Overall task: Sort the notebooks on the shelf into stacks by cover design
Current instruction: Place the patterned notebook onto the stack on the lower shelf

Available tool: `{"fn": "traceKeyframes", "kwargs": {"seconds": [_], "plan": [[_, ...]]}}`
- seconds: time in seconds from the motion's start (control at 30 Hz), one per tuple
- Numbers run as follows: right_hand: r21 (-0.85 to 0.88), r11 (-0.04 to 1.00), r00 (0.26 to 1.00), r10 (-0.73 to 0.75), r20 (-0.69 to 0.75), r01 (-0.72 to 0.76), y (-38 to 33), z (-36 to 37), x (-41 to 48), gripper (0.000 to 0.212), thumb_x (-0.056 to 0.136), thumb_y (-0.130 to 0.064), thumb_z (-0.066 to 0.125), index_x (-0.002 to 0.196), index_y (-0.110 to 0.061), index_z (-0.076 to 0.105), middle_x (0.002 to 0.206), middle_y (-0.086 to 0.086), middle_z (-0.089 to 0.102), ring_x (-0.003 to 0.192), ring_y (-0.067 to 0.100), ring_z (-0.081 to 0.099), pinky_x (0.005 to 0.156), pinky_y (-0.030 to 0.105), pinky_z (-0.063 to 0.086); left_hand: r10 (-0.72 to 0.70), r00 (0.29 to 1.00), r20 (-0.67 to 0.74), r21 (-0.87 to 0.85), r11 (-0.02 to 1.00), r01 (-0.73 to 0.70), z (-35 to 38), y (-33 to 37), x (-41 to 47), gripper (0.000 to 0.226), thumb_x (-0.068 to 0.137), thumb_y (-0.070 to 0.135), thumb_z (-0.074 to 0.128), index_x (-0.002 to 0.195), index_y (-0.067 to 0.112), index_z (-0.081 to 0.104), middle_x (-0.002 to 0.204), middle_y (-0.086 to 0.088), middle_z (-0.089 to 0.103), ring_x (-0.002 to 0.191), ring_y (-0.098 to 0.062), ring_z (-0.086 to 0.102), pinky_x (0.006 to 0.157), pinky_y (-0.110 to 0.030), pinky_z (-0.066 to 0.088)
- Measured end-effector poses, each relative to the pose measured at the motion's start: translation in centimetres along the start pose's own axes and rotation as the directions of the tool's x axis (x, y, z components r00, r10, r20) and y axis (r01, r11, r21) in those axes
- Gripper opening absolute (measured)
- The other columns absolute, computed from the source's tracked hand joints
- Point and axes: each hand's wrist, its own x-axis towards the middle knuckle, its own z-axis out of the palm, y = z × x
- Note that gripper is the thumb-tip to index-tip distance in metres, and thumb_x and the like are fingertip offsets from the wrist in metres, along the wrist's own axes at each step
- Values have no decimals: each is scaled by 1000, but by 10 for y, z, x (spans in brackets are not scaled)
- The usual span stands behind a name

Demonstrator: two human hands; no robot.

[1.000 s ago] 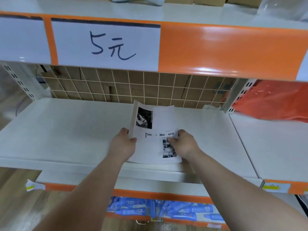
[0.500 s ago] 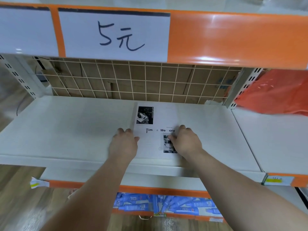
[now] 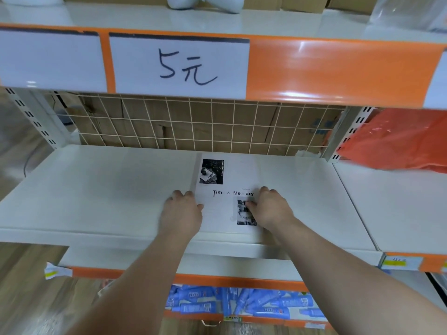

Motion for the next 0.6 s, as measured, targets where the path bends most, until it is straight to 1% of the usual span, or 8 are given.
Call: {"fn": "traceKeyframes", "kwargs": {"seconds": [0.07, 0.1, 0.17, 0.23, 0.27, 0.3, 0.37, 0.6], "plan": [[-92, 994, 997, -63, -39, 59, 0, -6, -3, 42, 99, -44, 42, 120, -8, 46, 120, 12, 51, 108, 34, 54, 76, 35, 43, 69, 997, -35, 97, 993, -66, -8, 6, 0, 40, 100, 40, 45, 122, 8, 53, 118, -13, 52, 108, -32, 52, 84, -37, 45], [-139, 984, 991, -116, -61, 106, 0, -9, -4, 43, 100, -44, 40, 123, -9, 46, 123, 12, 51, 112, 33, 52, 80, 36, 44, 119, 992, -37, 123, 986, -113, -12, 10, 1, 43, 101, 41, 43, 128, 9, 50, 124, -12, 51, 114, -32, 49, 89, -38, 44], [-198, 955, 970, -236, -53, 221, 1, -16, -5, 48, 100, -44, 37, 134, -10, 41, 135, 11, 47, 125, 32, 42, 98, 39, 40, 236, 972, -3, 137, 963, -233, -19, 23, 4, 54, 101, 45, 39, 144, 12, 38, 146, -12, 40, 135, -33, 34, 108, -42, 34], [-246, 919, 951, -309, 31, 307, 5, -21, -8, 59, 100, -45, 35, 148, -11, 27, 155, 11, 28, 143, 31, 23, 117, 40, 20, 333, 941, 51, 137, 931, -337, -24, 38, 4, 63, 102, 48, 35, 152, 12, 24, 161, -12, 20, 149, -34, 12, 119, -45, 17], [-265, 909, 947, -313, 74, 321, 7, -22, -12, 63, 101, -46, 33, 152, -11, 19, 160, 11, 17, 148, 30, 12, 121, 41, 10, 361, 929, 81, 131, 920, -369, -25, 45, 2, 66, 102, 50, 33, 154, 12, 20, 163, -13, 12, 150, -34, 5, 121, -46, 12], [-275, 905, 946, -307, 102, 323, 10, -23, -15, 66, 101, -47, 31, 154, -11, 14, 162, 10, 9, 149, 29, 5, 121, 41, 4, 378, 920, 104, 121, 913, -389, -25, 53, 0, 68, 102, 51, 32, 155, 13, 16, 164, -13, 8, 151, -34, 1, 122, -46, 8], [-273, 913, 952, -284, 110, 304, 20, -25, -23, 67, 101, -48, 28, 155, -11, 10, 162, 10, 4, 149, 28, 2, 121, 41, 2, 401, 908, 125, 89, 907, -413, -24, 68, -6, 69, 102, 53, 30, 156, 13, 13, 165, -12, 5, 151, -33, -1, 123, -45, 5], [-253, 951, 984, -172, 45, 178, 79, -50, -48, 63, 103, -46, 27, 154, -12, 14, 162, 12, 8, 149, 29, 8, 121, 40, 6, 484, 865, 131, 42, 869, -492, -20, 127, -24, 69, 102, 53, 27, 156, 13, 13, 165, -12, 5, 152, -32, 0, 123, -44, 3]]}}
